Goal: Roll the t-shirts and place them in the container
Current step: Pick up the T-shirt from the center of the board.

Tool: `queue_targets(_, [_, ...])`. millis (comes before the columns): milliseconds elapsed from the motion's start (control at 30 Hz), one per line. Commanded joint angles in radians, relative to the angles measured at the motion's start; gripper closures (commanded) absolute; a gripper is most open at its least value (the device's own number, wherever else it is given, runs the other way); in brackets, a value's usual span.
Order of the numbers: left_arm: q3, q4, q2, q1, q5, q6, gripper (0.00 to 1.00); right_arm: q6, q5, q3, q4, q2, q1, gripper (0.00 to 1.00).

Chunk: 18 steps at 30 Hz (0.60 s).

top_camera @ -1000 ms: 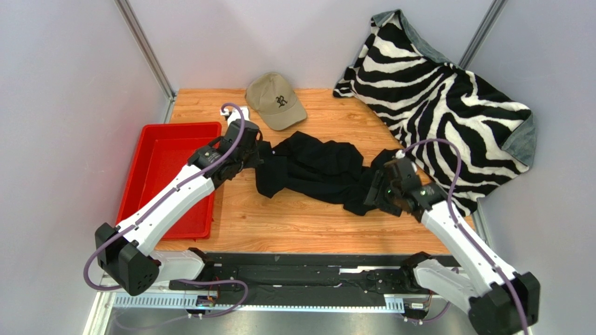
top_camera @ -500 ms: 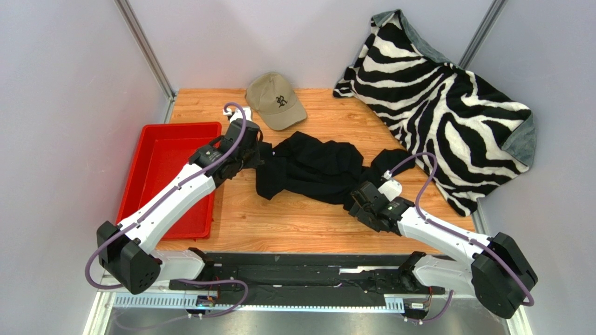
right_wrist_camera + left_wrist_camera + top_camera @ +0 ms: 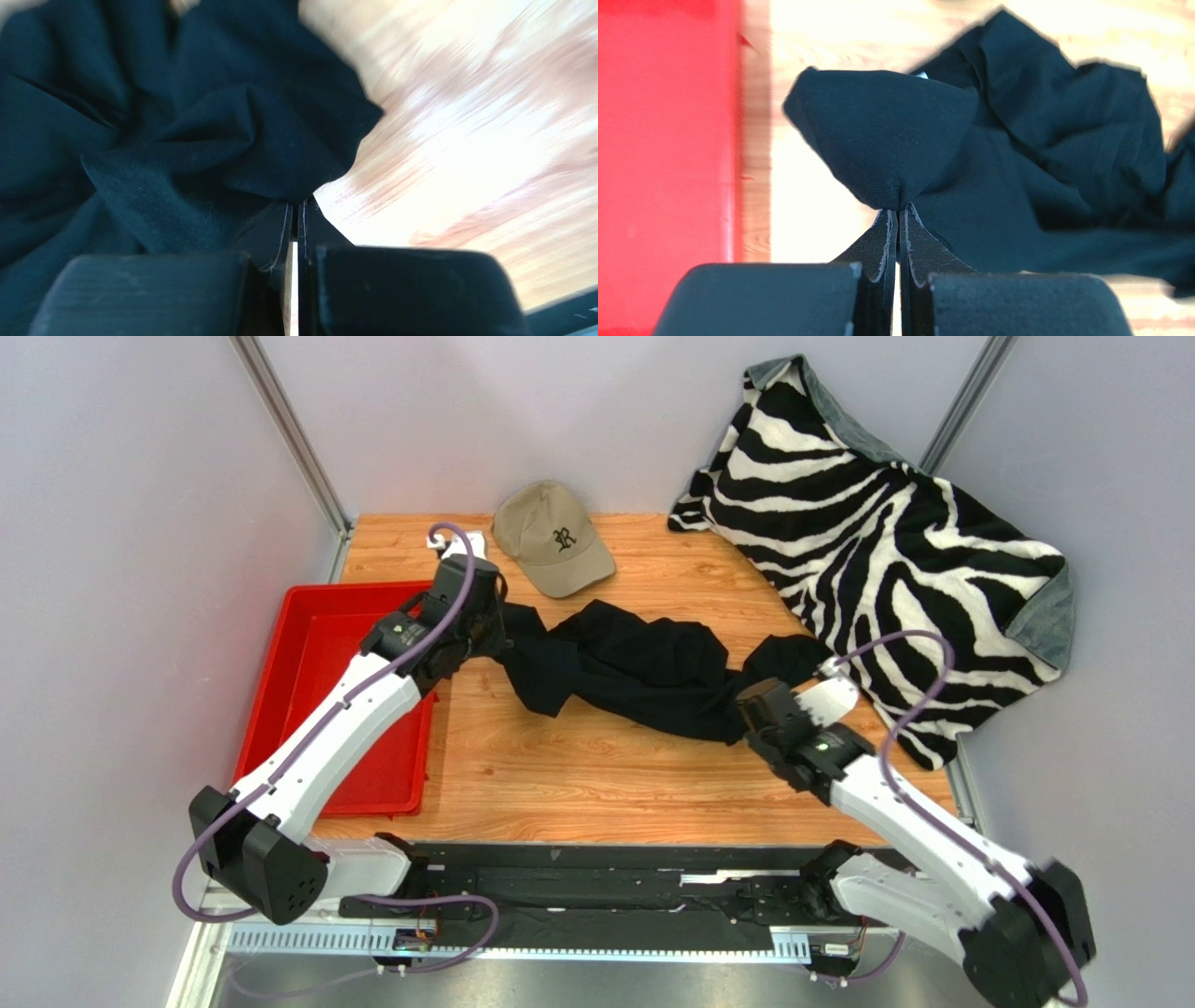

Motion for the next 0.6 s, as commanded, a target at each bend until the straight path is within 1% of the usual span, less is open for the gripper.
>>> queue_targets(0, [0.093, -0.025, -0.057, 0.068, -0.004, 0.080, 1.00, -0.188, 0.048, 0.111, -0.202, -0.215, -0.141, 1.00])
queue_targets(33, [0.100, -0.030, -0.064, 0.078, -0.001, 0.091, 1.00, -0.219, 0.031, 0.131, -0.240, -0.285, -0.219, 1.00])
queue_targets(100, [0.113, -0.047, -0.074, 0.096, 0.006, 0.110, 1.00, -0.294, -0.046, 0.143, -0.262, -0.333, -0.291, 1.00])
queue_targets(133, [0.117, -0.051, -0.079, 0.099, 0.013, 0.113, 1.00, -0.308, -0.070, 0.151, -0.283, -0.356, -0.351, 1.00])
queue_targets(167, [0.114, -0.053, -0.085, 0.102, 0.017, 0.117, 1.00, -0.321, -0.095, 0.160, -0.291, -0.358, -0.374, 1.00])
queue_targets(200, [0.101, -0.052, -0.094, 0.104, 0.023, 0.116, 1.00, -0.342, -0.151, 0.160, -0.299, -0.357, -0.391, 1.00])
queue_targets(233, [0.092, -0.048, -0.099, 0.104, 0.037, 0.116, 1.00, -0.345, -0.181, 0.160, -0.312, -0.355, -0.411, 0.98])
queue_targets(267, [0.072, -0.047, -0.102, 0.104, 0.049, 0.111, 1.00, -0.341, -0.230, 0.154, -0.316, -0.351, -0.418, 0.86])
queue_targets(333, [0.046, -0.042, -0.107, 0.104, 0.087, 0.101, 1.00, -0.315, -0.299, 0.142, -0.310, -0.347, -0.416, 0.69])
queue_targets(367, [0.013, -0.030, -0.110, 0.104, 0.098, 0.093, 1.00, -0.302, -0.340, 0.131, -0.302, -0.346, -0.416, 0.57])
queue_targets(400, [-0.004, -0.024, -0.114, 0.104, 0.109, 0.088, 1.00, -0.295, -0.435, 0.099, -0.288, -0.344, -0.419, 0.50])
queue_targets(467, [-0.037, -0.006, -0.116, 0.104, 0.141, 0.073, 1.00, -0.244, -0.508, 0.052, -0.276, -0.340, -0.416, 0.43])
queue_targets(500, [-0.064, -0.002, -0.117, 0.104, 0.149, 0.070, 1.00, -0.229, -0.555, -0.003, -0.270, -0.341, -0.415, 0.43])
queue_targets(567, [-0.100, 0.016, -0.119, 0.104, 0.167, 0.059, 1.00, -0.188, -0.569, -0.053, -0.267, -0.358, -0.395, 0.42])
